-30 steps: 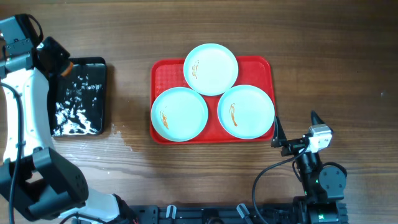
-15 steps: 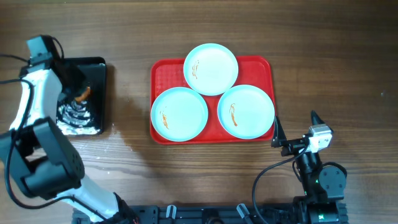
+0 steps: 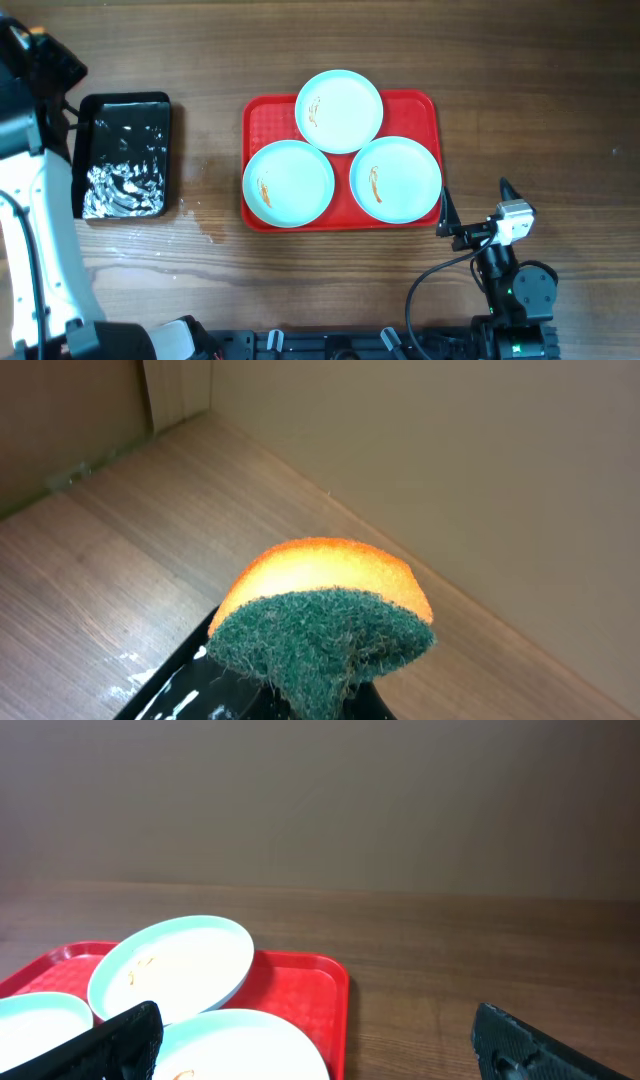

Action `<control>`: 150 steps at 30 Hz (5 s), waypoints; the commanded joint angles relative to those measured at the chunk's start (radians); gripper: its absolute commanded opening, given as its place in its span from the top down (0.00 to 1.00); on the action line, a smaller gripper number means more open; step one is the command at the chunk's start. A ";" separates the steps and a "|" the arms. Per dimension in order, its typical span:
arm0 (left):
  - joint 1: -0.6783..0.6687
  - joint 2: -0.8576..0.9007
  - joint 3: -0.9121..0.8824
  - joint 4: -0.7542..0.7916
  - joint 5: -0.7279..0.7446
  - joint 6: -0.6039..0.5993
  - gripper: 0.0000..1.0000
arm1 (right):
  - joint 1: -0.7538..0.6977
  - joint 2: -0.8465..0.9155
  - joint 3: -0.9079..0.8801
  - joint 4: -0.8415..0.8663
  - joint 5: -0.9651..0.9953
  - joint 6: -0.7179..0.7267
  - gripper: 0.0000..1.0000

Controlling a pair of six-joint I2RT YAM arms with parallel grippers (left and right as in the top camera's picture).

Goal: Clean dirty plates on tray and stack at the side

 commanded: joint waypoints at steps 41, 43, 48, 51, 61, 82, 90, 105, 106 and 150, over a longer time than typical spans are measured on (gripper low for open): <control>0.000 0.179 -0.175 0.105 0.026 0.129 0.96 | -0.005 -0.002 -0.001 0.004 0.011 -0.017 0.00; 0.000 0.129 -0.166 0.138 0.027 0.129 0.96 | -0.005 -0.002 -0.001 0.004 0.011 -0.017 0.00; -0.001 -0.013 -0.159 0.261 0.035 0.129 0.96 | -0.005 -0.002 -0.001 0.004 0.011 -0.017 0.00; -0.001 -0.074 -0.160 0.315 0.038 0.129 0.96 | -0.005 -0.002 -0.001 0.004 0.011 -0.017 0.00; 0.000 0.085 -0.272 0.213 0.036 0.129 0.96 | -0.005 -0.002 -0.001 0.004 0.011 -0.017 0.00; -0.003 -0.151 -0.265 0.375 0.075 0.180 0.96 | -0.005 -0.002 -0.001 0.004 0.011 -0.017 0.00; 0.017 0.132 -0.285 0.140 0.051 0.181 0.96 | -0.005 -0.002 -0.001 0.004 0.011 -0.017 0.00; 0.014 -0.211 -0.164 0.235 0.121 0.176 0.96 | -0.005 -0.002 -0.001 0.004 0.011 -0.017 0.00; 0.014 -0.233 -0.164 0.229 0.140 0.175 0.96 | -0.005 -0.002 -0.001 0.004 0.011 -0.017 0.00; -0.761 0.421 -0.230 -0.211 0.294 -0.243 0.26 | -0.005 -0.002 -0.001 0.004 0.011 -0.017 0.00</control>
